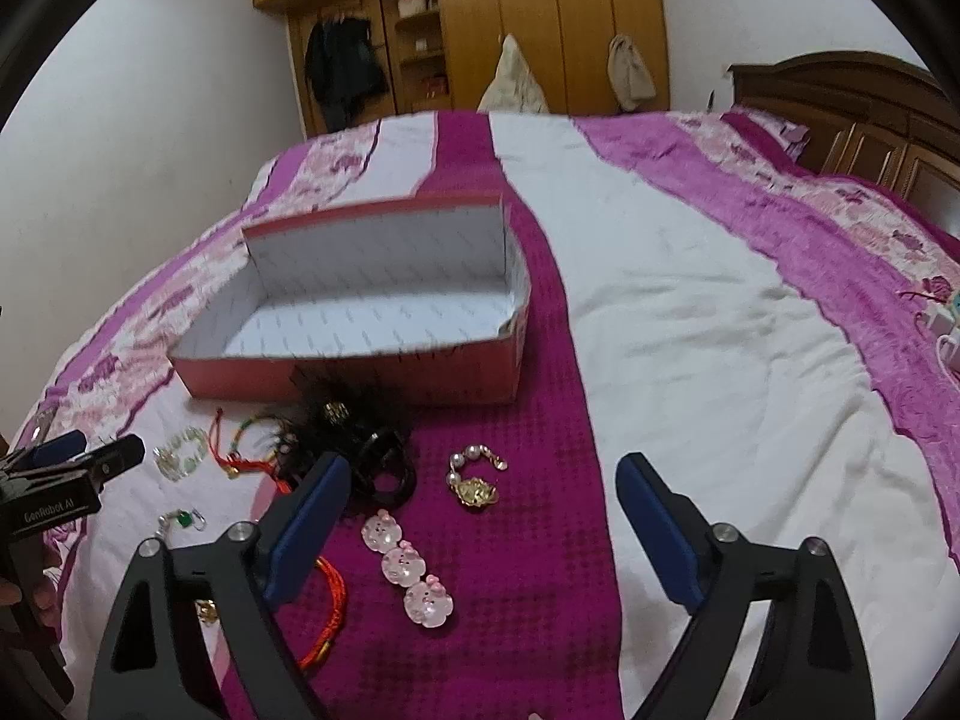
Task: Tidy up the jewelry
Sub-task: 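Grasp the green bead bracelet with the left tool while the right tool grasps the gold pendant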
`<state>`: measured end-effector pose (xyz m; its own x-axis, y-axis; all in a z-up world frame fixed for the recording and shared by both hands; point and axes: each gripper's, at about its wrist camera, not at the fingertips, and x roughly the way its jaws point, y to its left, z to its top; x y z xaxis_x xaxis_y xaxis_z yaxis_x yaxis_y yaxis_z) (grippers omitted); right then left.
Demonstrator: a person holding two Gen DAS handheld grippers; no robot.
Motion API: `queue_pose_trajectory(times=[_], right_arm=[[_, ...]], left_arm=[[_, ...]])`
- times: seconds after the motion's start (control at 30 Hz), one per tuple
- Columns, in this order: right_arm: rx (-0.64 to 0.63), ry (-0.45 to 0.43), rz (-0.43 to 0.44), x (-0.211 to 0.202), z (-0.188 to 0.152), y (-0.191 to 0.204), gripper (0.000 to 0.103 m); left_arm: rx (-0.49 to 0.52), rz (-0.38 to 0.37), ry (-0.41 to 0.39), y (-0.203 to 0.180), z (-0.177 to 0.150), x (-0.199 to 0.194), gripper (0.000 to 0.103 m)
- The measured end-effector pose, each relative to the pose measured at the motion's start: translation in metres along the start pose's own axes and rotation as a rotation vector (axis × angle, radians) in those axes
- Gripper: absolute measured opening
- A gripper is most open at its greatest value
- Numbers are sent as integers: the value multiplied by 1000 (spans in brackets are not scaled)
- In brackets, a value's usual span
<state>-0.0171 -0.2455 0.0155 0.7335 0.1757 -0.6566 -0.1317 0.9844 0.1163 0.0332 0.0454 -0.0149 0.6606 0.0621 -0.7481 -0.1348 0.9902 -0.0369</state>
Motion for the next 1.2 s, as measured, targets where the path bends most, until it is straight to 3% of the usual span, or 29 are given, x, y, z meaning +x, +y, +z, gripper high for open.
queue_pose_trajectory(times=[0.17,0.33,0.53,0.8,0.87,1.0,1.07,1.1,1.2], right_arm=[[22,97,42,22,3,0,82],[19,185,32,41,7,-2,78],[7,270,9,62,1,-5,64],[-11,294,9,73,0,-4,63],[-18,288,12,72,0,-4,56],[-26,282,25,70,2,-2,34],[-33,282,31,69,2,1,24],[-37,281,35,68,2,1,22],[-22,272,56,63,2,-1,21]], left_arm=[[12,-25,43,-5,-1,15,87],[27,-51,85,-9,-2,29,72],[62,-38,116,-13,-6,42,73],[74,-27,98,-14,-7,42,73],[79,-33,89,-15,-7,39,68],[122,-50,68,-26,-15,27,32],[140,-56,67,-29,-16,23,28],[143,-66,66,-30,-17,22,10],[131,-90,61,-28,-18,13,6]])
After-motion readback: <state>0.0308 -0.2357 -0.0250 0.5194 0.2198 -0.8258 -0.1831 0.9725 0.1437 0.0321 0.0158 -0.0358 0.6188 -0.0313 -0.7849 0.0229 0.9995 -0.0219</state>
